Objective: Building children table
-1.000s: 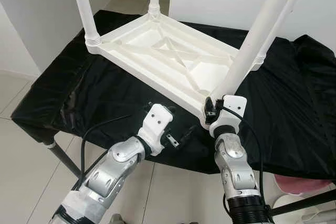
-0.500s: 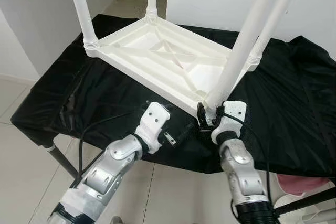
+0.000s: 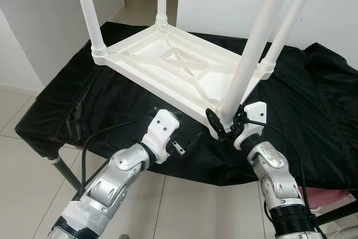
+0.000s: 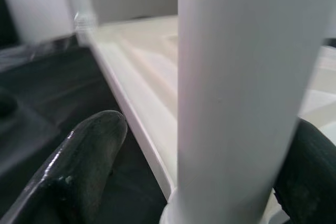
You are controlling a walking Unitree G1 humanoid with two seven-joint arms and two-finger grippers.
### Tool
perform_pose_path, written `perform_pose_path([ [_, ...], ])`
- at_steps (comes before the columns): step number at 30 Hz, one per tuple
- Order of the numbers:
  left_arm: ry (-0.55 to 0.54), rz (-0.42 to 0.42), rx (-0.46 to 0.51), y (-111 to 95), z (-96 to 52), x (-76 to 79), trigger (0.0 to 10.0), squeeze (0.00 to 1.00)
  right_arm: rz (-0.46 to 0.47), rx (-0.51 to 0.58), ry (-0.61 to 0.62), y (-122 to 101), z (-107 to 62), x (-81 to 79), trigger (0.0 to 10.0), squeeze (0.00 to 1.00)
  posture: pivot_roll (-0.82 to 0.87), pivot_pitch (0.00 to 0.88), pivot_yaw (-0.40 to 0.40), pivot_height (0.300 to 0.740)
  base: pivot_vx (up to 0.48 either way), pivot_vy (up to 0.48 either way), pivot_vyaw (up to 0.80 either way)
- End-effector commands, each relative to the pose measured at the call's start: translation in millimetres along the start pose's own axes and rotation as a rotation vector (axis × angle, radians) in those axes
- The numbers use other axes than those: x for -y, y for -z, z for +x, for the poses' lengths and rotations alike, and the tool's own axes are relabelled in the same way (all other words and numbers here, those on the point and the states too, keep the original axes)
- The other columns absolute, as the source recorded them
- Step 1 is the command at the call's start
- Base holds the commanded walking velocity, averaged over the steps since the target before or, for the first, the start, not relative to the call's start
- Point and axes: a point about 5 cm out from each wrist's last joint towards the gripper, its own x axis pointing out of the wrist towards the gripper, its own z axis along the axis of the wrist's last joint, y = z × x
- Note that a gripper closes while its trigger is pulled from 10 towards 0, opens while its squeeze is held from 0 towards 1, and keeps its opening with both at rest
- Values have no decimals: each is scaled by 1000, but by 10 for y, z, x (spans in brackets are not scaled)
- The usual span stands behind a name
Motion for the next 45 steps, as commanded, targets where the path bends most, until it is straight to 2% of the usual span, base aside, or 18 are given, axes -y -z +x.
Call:
perform_pose_path([
  [1, 146, 28, -5, -1, 23, 76, 10000, 0, -18, -1, -76, -9, 74, 5, 10000, 0, -3, 3, -24, 740, 0, 0, 0],
  [7, 149, 41, 3, -28, 34, 84, 10000, 0, -11, -40, -121, 70, 167, 24, 10000, 0, 14, 11, -26, 740, 0, 0, 0],
  [17, 155, 52, 12, -67, 76, 86, 10000, 0, -21, -100, -203, 221, 289, -37, 10000, 0, 23, 27, -21, 740, 0, 0, 0],
  [18, 157, 53, 13, -71, 82, 86, 10000, 0, -20, -109, -203, 239, 291, -23, 2039, 0, 23, 29, -20, 740, 0, 0, 0],
  [19, 157, 53, 13, -72, 85, 85, 10000, 0, -20, -115, -204, 254, 284, 1, 0, 0, 23, 29, -20, 740, 0, 0, 0],
  [23, 152, 49, 13, -73, 85, 80, 10000, 0, -22, -126, -185, 285, 246, 89, 0, 0, 19, 39, -22, 740, 0, 0, 0],
  [30, 147, 41, 15, -69, 86, 90, 10000, 0, -16, -127, -189, 323, 197, 112, 0, 0, 16, 43, -22, 740, 0, 0, 0],
  [31, 146, 41, 15, -67, 88, 92, 10000, 0, 1, -127, -188, 327, 194, 108, 10000, 0, 11, 51, -23, 740, 0, 0, 0],
  [35, 142, 36, 16, -64, 90, 91, 10000, 0, 19, -111, -177, 323, 182, 78, 10000, 0, 9, 55, -24, 740, 0, 0, 0],
  [39, 140, 27, 7, -37, 70, 99, 10000, 0, -22, -108, -53, 332, 156, 52, 10000, 0, 0, 68, -27, 740, 0, 0, 0],
  [43, 138, 21, 6, -30, 66, 104, 10000, 0, -21, -98, -2, 327, 153, 50, 10000, 0, -3, 73, -26, 740, 0, 0, 0],
  [44, 138, 3, 2, -6, 61, 120, 10000, 0, 12, -93, 90, 322, 142, 37, 10000, 0, -7, 77, -28, 740, 0, 0, 0],
  [45, 138, 3, 2, -6, 61, 120, 10000, 0, 12, -93, 90, 322, 142, 37, 10000, 0, -7, 77, -28, 740, 0, 0, 0],
])
